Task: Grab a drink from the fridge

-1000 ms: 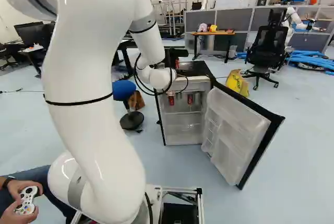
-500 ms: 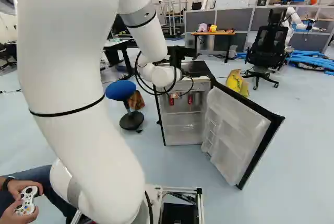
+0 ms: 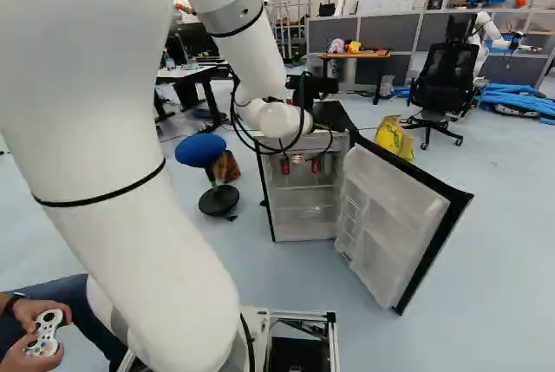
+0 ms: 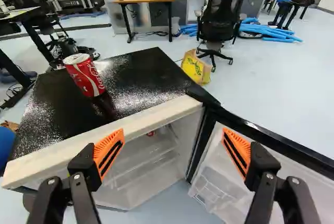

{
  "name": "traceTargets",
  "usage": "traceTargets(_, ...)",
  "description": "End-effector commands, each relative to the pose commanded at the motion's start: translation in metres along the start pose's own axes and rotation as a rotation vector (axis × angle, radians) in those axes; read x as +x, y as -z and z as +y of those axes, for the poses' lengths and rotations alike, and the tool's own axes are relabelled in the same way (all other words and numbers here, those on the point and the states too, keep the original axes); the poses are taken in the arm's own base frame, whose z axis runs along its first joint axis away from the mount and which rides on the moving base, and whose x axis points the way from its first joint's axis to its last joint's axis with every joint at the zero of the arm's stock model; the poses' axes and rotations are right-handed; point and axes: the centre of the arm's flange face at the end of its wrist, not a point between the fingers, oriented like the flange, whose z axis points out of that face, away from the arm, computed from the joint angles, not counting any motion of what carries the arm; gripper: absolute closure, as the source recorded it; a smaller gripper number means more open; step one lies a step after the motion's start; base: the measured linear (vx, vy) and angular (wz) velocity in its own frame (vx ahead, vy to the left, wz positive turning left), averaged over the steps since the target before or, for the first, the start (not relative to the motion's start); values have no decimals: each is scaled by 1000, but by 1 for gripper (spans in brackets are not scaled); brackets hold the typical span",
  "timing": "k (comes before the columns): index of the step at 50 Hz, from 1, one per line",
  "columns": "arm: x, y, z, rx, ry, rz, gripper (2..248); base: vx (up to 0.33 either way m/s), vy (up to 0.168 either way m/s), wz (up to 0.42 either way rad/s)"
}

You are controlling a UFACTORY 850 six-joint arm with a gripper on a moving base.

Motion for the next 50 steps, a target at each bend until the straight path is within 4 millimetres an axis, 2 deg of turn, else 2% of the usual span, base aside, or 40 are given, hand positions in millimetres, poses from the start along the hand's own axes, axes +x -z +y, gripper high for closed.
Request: traceTargets(50, 32, 2, 68, -103, -36, -220, 3, 0, 0, 0)
